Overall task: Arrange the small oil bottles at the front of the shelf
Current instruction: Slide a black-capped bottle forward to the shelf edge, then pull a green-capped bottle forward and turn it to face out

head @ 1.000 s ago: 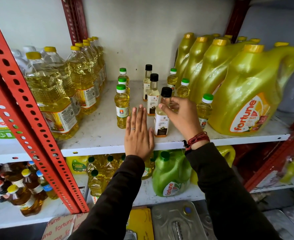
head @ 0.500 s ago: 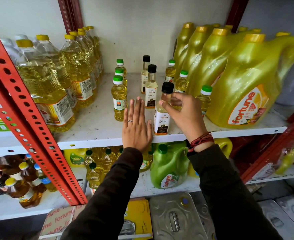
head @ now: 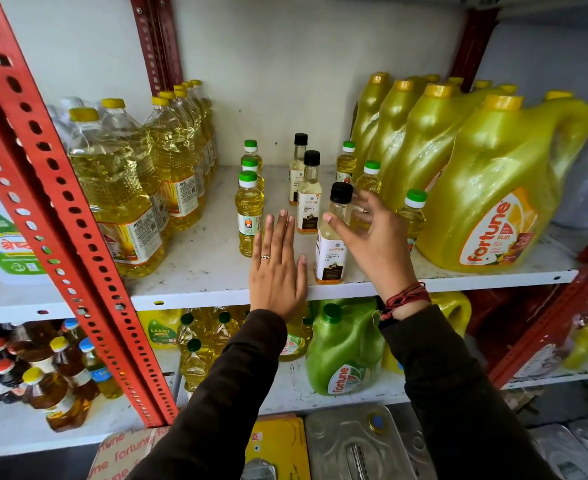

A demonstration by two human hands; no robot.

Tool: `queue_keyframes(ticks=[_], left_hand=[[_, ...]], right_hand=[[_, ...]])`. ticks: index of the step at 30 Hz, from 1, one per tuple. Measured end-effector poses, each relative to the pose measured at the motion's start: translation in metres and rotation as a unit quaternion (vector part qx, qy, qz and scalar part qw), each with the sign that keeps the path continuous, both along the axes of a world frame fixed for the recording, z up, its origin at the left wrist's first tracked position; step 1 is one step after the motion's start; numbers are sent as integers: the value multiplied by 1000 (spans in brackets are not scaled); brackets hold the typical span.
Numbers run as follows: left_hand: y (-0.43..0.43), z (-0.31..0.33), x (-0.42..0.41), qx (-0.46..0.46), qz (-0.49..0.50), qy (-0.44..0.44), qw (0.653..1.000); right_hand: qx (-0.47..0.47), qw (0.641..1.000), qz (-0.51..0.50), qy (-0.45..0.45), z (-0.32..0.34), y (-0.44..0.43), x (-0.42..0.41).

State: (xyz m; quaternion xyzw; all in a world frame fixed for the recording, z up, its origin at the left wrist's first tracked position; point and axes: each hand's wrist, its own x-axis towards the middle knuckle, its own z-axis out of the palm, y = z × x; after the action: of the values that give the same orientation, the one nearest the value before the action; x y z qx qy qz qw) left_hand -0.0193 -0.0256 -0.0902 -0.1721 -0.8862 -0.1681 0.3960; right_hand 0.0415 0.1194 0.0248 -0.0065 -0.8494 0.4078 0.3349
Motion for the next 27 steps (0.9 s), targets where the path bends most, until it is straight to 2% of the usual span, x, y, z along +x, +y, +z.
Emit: queue_keyframes(ticks=[5, 7, 9, 12, 15, 19, 22, 27], left_hand=[[-37, 3, 1, 17, 18, 1, 1000], [-55, 2, 0, 21, 35, 3, 999], [-75, 2, -3, 23, 45, 5, 999], [-102, 2, -10, 27, 44, -3, 999], [-112, 3, -13, 11, 38, -14, 999], [-111, 2, -12, 4, 40, -2, 999], [-112, 2, -13, 8, 39, -1, 999], [-112, 1, -14, 5, 43, 2, 999]], right_hand=[[-1, 985, -7, 170, 21, -17, 15], [-6, 980, 33, 194, 29, -32, 16], [-17, 982, 85, 168, 31, -49, 10], [-25, 988, 131, 74, 28, -75, -12], [-42, 990, 136, -23, 24, -92, -43], [-82, 981, 149, -98, 20, -106, -77], [-84, 980, 148, -107, 15, -110, -89], [-106, 987, 96, -71, 8, -109, -94]])
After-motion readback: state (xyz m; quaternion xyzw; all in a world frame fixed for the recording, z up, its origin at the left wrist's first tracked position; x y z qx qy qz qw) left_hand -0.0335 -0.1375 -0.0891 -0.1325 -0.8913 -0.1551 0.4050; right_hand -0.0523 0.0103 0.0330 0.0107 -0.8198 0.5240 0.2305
